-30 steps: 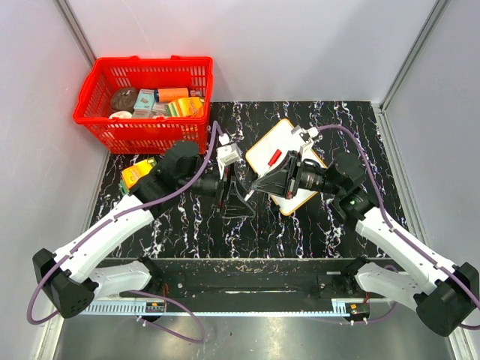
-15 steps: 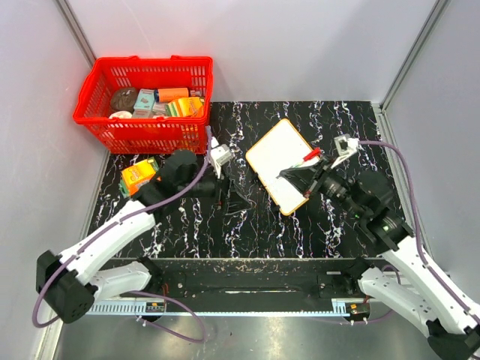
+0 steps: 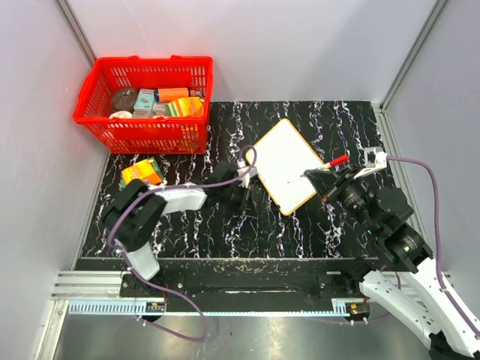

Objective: Write a sentence on the whiteboard
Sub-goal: Adjust the whiteboard at the center of the board.

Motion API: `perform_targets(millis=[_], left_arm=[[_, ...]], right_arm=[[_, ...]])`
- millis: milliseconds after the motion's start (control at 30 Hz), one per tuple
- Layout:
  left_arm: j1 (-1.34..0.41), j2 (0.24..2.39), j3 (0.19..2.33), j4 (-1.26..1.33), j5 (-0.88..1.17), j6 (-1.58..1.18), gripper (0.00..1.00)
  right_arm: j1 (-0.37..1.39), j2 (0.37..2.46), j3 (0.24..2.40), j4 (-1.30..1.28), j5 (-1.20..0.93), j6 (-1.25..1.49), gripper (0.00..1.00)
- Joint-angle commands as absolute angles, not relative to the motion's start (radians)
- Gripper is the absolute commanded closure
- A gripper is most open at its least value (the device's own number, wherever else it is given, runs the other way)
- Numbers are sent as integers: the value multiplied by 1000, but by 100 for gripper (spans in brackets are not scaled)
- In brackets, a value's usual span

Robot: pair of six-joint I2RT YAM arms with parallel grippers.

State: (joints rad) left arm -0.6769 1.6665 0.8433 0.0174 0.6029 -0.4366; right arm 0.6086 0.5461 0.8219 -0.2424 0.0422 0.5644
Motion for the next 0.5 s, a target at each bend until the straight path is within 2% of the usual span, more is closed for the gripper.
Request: perform_targets(millis=[0, 467], left_arm=[[-715, 1807, 934, 195, 580, -482, 100], [-767, 2012, 991, 380, 483, -589, 100]], right_arm=[[611, 511, 845, -275, 109, 535, 100], [611, 499, 857, -328, 140, 515, 100]])
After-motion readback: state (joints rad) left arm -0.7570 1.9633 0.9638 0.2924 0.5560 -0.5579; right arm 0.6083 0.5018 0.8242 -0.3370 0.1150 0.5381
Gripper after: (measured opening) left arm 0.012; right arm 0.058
